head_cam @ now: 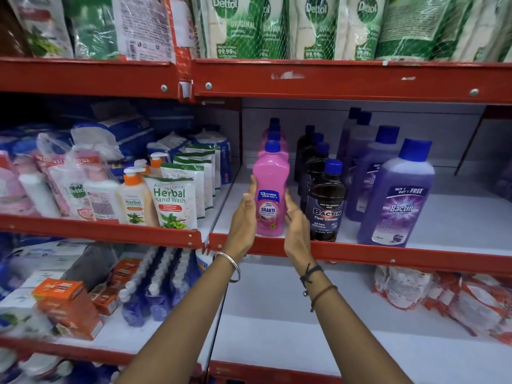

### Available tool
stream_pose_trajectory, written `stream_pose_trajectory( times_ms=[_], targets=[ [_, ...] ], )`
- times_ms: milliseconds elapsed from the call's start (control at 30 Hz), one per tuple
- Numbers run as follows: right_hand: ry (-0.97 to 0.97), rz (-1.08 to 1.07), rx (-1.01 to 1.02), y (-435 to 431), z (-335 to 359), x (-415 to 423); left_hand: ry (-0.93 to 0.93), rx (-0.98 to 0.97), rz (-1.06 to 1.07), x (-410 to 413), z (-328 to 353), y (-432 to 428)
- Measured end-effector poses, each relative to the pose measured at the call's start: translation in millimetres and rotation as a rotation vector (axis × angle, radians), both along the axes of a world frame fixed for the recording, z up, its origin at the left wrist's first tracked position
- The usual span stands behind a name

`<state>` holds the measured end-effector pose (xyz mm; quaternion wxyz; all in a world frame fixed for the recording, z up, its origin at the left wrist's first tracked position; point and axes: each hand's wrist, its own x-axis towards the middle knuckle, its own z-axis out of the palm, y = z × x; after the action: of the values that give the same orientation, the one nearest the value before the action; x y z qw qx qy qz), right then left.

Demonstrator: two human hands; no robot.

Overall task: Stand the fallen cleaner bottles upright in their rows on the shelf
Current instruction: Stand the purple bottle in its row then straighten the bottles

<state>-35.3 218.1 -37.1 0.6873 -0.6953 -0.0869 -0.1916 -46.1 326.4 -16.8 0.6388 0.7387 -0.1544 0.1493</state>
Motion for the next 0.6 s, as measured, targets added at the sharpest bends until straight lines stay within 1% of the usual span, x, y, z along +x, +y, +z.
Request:
stream_pose_trajectory(
  times_ms=[100, 200, 367, 467, 533, 600],
  targets=[
    [-0.044, -0.028, -0.062, -2, -3, -6, 0.004, 0.014, -0.01, -7, -3, 4],
    [-0.082, -0.037, -0.074, -2, -8, -12, 0.0, 0.016, -0.022, -14, -6, 7],
    [-0.063, -0.041, -0.072, 3, -2, -26, 0.002, 0.075, -0.017, -25, -3, 9],
    [-0.028, -0.043, -0.071, 5, 6, -35, 0.019, 0.102, 0.002, -29, -2, 12],
    [-0.021, -0.096, -0.122, 5, 7, -44, 0.001, 0.097, 0.035, -31, -5, 12],
    [-0.057, -0.157, -0.16, 2, 11, -58, -0.043, 0.071, 0.106, -39, -5, 9]
  ],
)
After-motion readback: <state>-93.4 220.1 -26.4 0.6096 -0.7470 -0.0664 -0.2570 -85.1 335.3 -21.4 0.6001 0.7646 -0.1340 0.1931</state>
